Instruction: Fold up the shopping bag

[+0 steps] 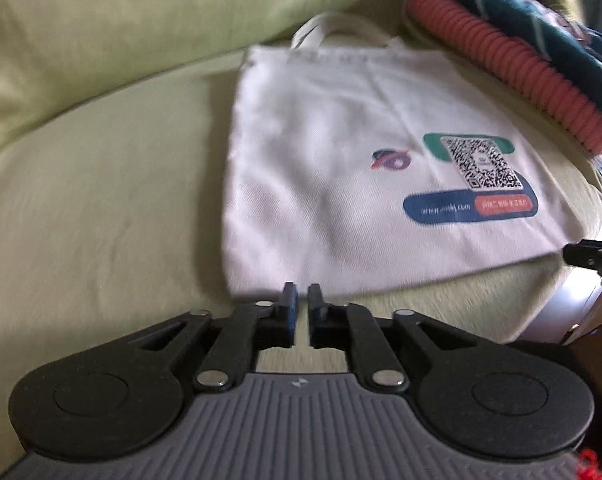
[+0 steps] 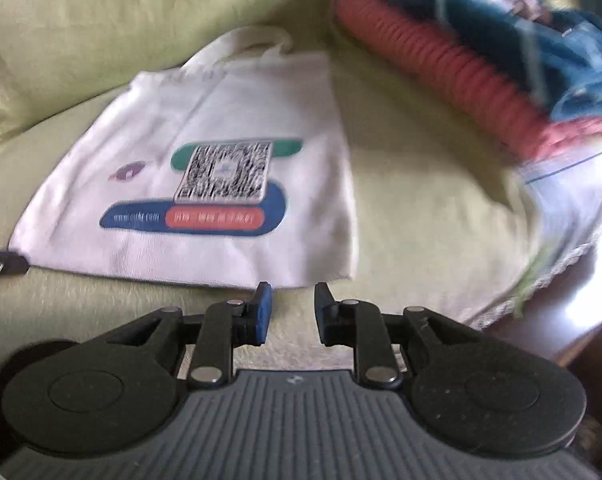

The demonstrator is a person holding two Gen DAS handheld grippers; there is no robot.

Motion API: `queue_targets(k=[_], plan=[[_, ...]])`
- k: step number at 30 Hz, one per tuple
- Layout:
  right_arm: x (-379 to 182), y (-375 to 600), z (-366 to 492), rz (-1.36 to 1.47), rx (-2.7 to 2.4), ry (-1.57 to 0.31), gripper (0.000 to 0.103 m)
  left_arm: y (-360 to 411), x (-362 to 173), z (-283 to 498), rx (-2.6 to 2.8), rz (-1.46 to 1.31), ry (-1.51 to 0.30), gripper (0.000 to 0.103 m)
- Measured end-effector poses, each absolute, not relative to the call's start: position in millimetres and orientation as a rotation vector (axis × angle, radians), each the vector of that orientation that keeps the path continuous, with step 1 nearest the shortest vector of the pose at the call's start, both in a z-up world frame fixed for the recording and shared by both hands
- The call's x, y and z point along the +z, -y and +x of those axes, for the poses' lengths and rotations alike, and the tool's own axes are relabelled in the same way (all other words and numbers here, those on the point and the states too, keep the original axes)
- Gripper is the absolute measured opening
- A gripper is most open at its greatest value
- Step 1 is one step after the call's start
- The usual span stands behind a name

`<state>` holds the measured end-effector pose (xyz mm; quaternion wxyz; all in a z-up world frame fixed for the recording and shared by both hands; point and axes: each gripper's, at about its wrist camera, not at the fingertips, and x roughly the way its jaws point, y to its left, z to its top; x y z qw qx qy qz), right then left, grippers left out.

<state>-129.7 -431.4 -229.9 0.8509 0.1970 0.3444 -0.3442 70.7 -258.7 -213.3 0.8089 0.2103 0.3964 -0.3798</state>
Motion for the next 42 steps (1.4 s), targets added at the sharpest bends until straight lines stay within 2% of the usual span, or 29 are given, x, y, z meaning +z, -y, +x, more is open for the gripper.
queue_targets(k=[2, 4, 5, 7, 11, 19, 23, 24, 33, 42], plan=[[-210.2, 420.0, -142.8, 0.414, -0.773, -0.673, 0.039, 249.8, -193.7, 64.5, -0.789, 0.399, -0.840, 0.014], [-192.0, 410.9, -154.5, 0.442, -0.772, -0.608, 0.041, 238.0, -173.6, 50.1, -0.789, 0.369, -0.813, 0.047], [-183.7, 406.1, -160.1, 0.460, -0.764, -0.577, 0.045, 235.8, -164.6, 42.5, -0.795, 0.365, -0.794, 0.050], [-172.5, 397.5, -167.1, 0.484, -0.751, -0.540, 0.053, 232.2, -148.8, 28.1, -0.804, 0.364, -0.761, 0.051], [-161.2, 383.6, -173.2, 0.473, -0.736, -0.516, 0.054, 227.5, -131.4, 5.1, -0.800, 0.391, -0.742, 0.052], [-163.1, 374.6, -181.2, 0.501, -0.747, -0.500, 0.067, 224.2, -121.3, -24.3, -0.796, 0.426, -0.689, 0.066], [-167.0, 372.4, -181.6, 0.527, -0.764, -0.500, 0.085, 220.4, -119.6, -33.2, -0.794, 0.442, -0.669, 0.068], [-167.1, 372.1, -181.4, 0.533, -0.770, -0.497, 0.087, 219.4, -119.8, -34.1, -0.792, 0.444, -0.670, 0.068], [-162.3, 372.2, -175.5, 0.529, -0.787, -0.499, 0.095, 216.9, -120.8, -32.6, -0.800, 0.422, -0.682, 0.072], [-157.7, 365.9, -152.7, 0.438, -0.786, -0.587, 0.096, 211.8, -119.4, -27.6, -0.818, 0.378, -0.671, 0.074]])
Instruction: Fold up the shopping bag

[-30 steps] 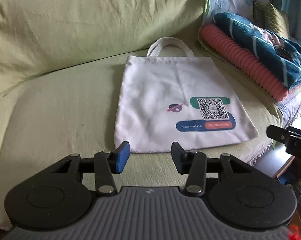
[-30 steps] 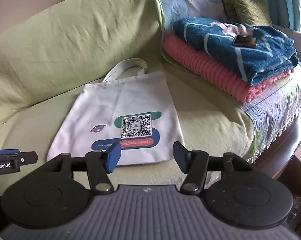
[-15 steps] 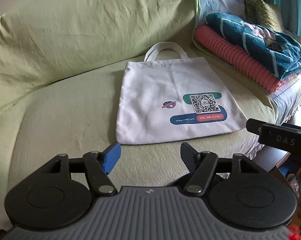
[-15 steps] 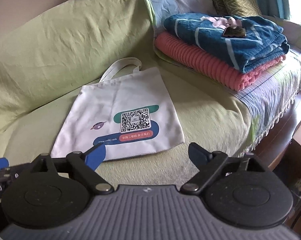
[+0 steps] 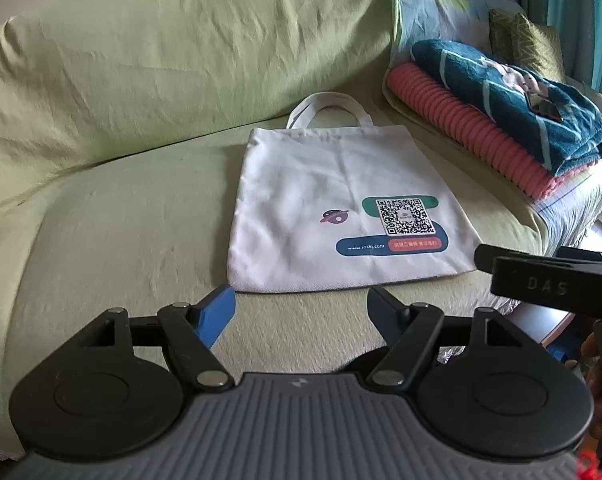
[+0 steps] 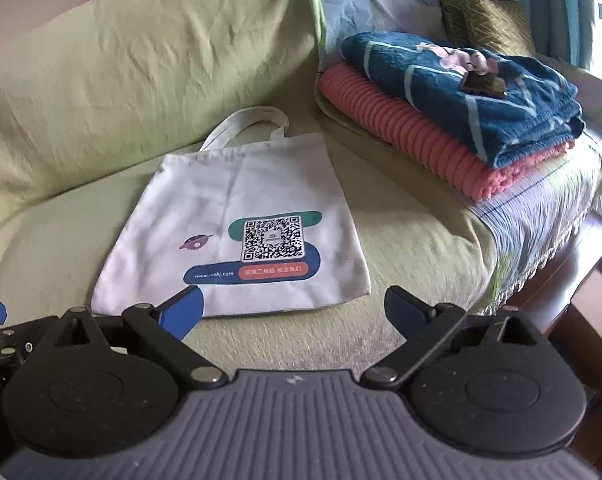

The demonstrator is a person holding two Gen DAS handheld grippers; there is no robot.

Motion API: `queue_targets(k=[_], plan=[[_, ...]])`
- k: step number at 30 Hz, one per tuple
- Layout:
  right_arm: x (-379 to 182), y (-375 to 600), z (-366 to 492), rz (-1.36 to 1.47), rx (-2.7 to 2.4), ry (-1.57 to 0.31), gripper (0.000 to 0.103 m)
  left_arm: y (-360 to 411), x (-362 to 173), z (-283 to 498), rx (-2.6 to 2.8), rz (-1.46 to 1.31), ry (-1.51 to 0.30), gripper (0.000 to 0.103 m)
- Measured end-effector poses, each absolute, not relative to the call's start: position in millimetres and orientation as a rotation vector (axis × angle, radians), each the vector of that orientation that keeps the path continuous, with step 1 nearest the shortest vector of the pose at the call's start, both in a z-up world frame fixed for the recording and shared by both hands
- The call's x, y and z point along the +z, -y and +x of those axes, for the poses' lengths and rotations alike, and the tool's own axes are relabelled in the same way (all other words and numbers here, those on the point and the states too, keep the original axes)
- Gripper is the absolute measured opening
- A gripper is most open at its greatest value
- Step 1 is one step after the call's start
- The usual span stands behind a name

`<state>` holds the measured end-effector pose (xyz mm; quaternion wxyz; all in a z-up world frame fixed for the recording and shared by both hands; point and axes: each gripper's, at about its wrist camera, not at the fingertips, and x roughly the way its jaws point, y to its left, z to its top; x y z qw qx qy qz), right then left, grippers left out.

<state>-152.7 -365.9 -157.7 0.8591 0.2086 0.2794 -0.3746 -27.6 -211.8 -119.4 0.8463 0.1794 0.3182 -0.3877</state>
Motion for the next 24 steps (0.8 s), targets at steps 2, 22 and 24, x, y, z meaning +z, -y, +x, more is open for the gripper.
queue_targets(k=[2, 22, 24], plan=[[-159.6, 368.1, -147.7, 0.432, -0.787, -0.600, 0.096, 212.4, -120.9, -24.3, -0.816, 0.372, -0.676, 0.075], [-190.4, 411.9, -105.8, 0.439, -0.793, -0.704, 0.099, 252.9, -172.5, 33.4, -0.758, 0.389, -0.840, 0.075], [-194.1, 416.5, -102.4, 0.447, -0.793, -0.710, 0.099, 256.1, -178.9, 41.0, -0.752, 0.378, -0.855, 0.075]])
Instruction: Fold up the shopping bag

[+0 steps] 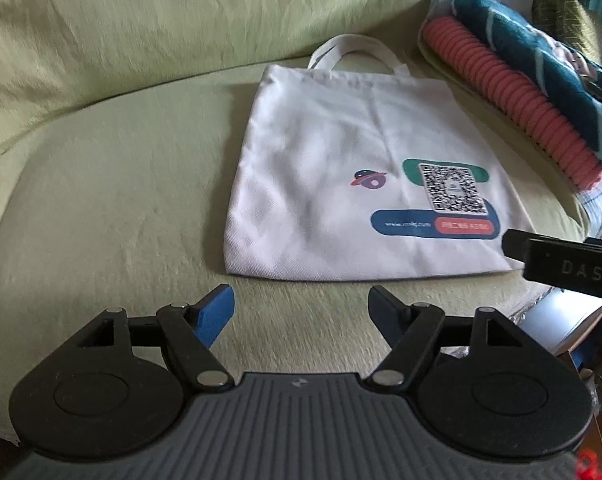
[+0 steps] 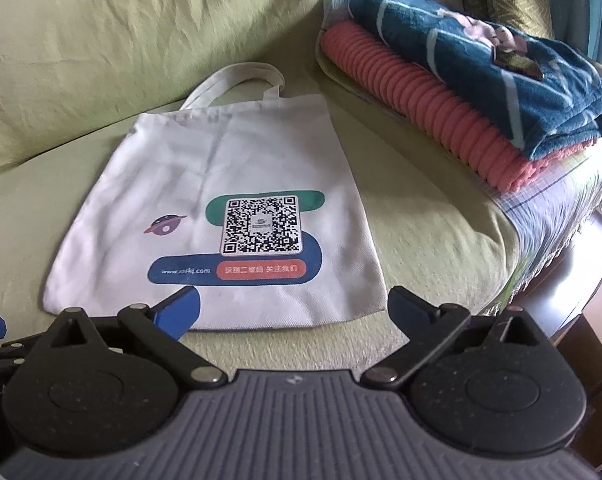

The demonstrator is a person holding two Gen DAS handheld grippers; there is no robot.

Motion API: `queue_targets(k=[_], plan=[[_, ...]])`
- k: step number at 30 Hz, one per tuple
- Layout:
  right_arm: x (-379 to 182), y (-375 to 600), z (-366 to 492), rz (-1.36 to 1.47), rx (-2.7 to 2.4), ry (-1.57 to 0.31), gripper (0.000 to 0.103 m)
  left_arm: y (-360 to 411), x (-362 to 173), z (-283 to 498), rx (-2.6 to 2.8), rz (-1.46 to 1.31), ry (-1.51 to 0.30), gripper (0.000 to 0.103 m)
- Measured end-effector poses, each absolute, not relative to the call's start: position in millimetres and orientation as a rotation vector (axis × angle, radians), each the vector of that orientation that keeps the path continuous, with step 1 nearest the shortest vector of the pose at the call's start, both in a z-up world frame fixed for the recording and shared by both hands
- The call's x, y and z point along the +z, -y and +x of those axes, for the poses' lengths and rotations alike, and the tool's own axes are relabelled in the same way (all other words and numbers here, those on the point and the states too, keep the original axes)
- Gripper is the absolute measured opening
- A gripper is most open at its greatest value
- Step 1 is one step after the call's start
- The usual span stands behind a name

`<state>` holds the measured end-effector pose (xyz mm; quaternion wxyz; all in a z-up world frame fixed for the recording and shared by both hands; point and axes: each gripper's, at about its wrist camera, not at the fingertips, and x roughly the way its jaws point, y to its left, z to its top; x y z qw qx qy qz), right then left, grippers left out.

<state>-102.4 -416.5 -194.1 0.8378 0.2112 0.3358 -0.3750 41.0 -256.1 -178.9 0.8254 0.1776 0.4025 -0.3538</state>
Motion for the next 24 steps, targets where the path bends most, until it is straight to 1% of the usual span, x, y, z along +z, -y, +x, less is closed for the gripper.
queue_targets(k=[3, 6, 7, 12, 20, 22, 24], plan=[[-201.3, 422.0, -101.8, 0.474, -0.783, -0.711, 0.100, 257.0, -189.2, 53.6, -0.741, 0.331, -0.883, 0.075], [-210.0, 425.8, -105.9, 0.518, -0.763, -0.702, 0.100, 246.6, -201.5, 70.2, -0.738, 0.183, -0.932, 0.075], [-212.9, 427.1, -107.3, 0.533, -0.756, -0.699, 0.101, 241.7, -206.2, 76.4, -0.739, 0.116, -0.952, 0.073], [-230.5, 439.0, -111.6, 0.601, -0.717, -0.672, 0.101, 213.5, -238.7, 110.0, -0.699, -0.283, -1.068, 0.073], [-237.3, 446.9, -109.8, 0.626, -0.706, -0.635, 0.101, 190.1, -267.9, 124.4, -0.696, -0.671, -1.061, 0.073], [-236.6, 446.5, -112.5, 0.626, -0.709, -0.593, 0.099, 185.5, -272.6, 122.2, -0.699, -0.709, -1.046, 0.072], [-236.2, 445.8, -113.7, 0.622, -0.711, -0.576, 0.093, 182.3, -275.9, 118.2, -0.698, -0.730, -1.029, 0.070]])
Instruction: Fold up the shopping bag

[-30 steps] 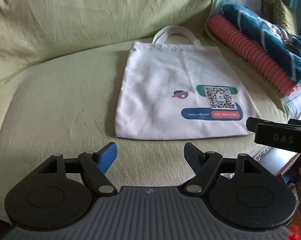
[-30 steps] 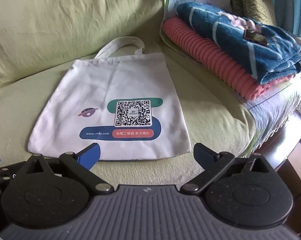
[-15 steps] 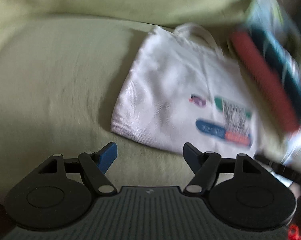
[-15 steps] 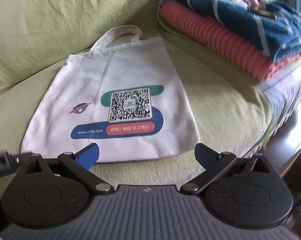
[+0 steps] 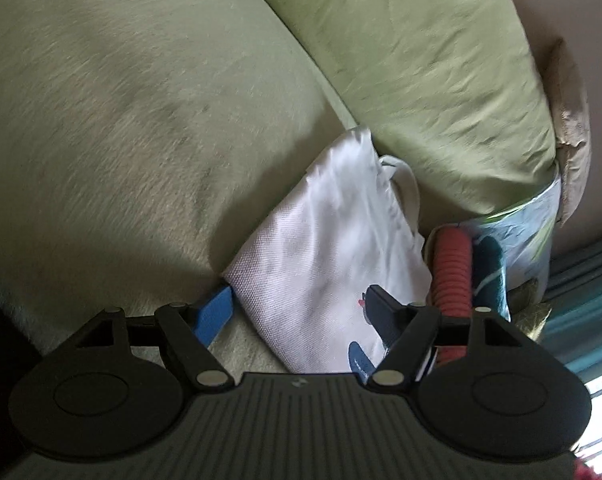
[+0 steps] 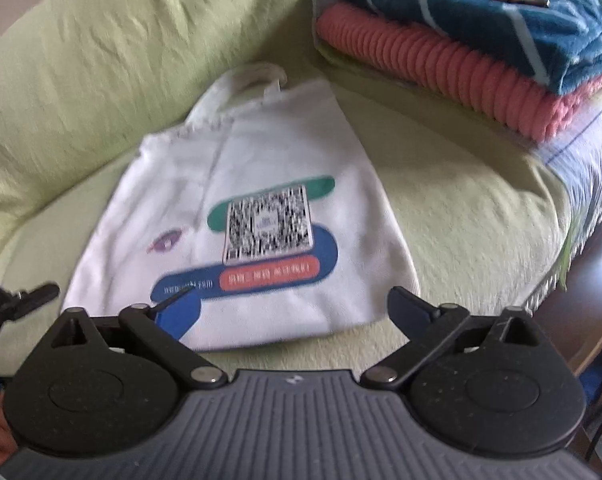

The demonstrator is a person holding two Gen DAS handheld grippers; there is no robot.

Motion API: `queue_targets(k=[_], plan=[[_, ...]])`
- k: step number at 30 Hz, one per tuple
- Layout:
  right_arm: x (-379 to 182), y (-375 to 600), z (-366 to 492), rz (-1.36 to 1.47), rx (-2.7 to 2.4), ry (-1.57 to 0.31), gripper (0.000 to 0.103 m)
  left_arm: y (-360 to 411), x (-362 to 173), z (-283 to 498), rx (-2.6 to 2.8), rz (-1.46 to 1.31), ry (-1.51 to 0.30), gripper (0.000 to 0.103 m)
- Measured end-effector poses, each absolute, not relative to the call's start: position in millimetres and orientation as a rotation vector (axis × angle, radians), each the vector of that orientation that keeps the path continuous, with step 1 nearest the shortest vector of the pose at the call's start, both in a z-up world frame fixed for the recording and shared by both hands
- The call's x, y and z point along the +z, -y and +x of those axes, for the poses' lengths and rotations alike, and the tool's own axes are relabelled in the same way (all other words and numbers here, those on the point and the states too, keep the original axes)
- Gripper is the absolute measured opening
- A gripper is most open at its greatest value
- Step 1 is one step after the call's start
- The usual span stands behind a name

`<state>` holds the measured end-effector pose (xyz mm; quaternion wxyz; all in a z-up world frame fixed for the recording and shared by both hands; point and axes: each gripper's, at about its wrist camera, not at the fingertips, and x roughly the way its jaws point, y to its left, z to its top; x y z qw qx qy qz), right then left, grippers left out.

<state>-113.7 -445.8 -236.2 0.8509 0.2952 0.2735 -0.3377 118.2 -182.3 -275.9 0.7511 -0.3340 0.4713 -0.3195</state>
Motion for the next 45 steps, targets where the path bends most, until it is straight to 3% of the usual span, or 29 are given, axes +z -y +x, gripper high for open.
queue_targets(k=[3, 15, 17, 19, 20, 21, 26, 28, 30, 31, 34, 39, 45], plan=[[-235.7, 444.5, -114.8, 0.613, -0.715, -0.562, 0.084, 176.5, -280.1, 116.9, -0.680, -0.773, -1.032, 0.065], [-233.9, 439.5, -119.0, 0.580, -0.729, -0.507, 0.084, 168.2, -298.9, 131.6, -0.667, -1.022, -1.069, 0.072], [-233.6, 438.7, -119.7, 0.575, -0.732, -0.497, 0.084, 167.7, -299.6, 132.2, -0.693, -1.023, -1.075, 0.063], [-232.1, 439.8, -121.1, 0.569, -0.732, -0.489, 0.077, 169.7, -306.3, 132.6, -0.752, -1.036, -1.095, 0.022], [-229.6, 443.3, -122.9, 0.568, -0.730, -0.485, 0.069, 170.0, -311.0, 131.7, -0.772, -1.051, -1.102, 0.013], [-228.7, 446.0, -124.1, 0.570, -0.725, -0.481, 0.061, 170.4, -313.8, 131.4, -0.769, -1.046, -1.105, 0.008], [-242.2, 461.4, -124.1, 0.627, -0.703, -0.512, 0.034, 175.5, -315.9, 134.3, -0.731, -0.969, -1.103, 0.008], [-251.2, 468.7, -124.7, 0.659, -0.702, -0.537, 0.029, 179.6, -306.7, 132.7, -0.743, -0.874, -1.067, 0.008], [-263.3, 475.9, -130.0, 0.715, -0.708, -0.542, 0.013, 184.7, -296.2, 130.7, -0.759, -0.761, -1.022, 0.008], [-267.2, 479.0, -132.8, 0.742, -0.706, -0.538, 0.011, 189.6, -288.9, 128.1, -0.777, -0.679, -0.991, 0.008], [-272.2, 487.1, -141.3, 0.819, -0.681, -0.508, 0.010, 212.0, -259.9, 113.7, -0.861, -0.357, -0.855, 0.001], [-280.7, 500.6, -155.3, 0.950, -0.639, -0.456, 0.010, 264.8, -212.3, 62.3, -1.118, 0.066, -0.557, 0.000], [-280.1, 514.2, -170.6, 1.041, -0.655, -0.415, 0.012, 333.2, -219.3, -4.1, -1.384, 0.370, -0.431, 0.000]])
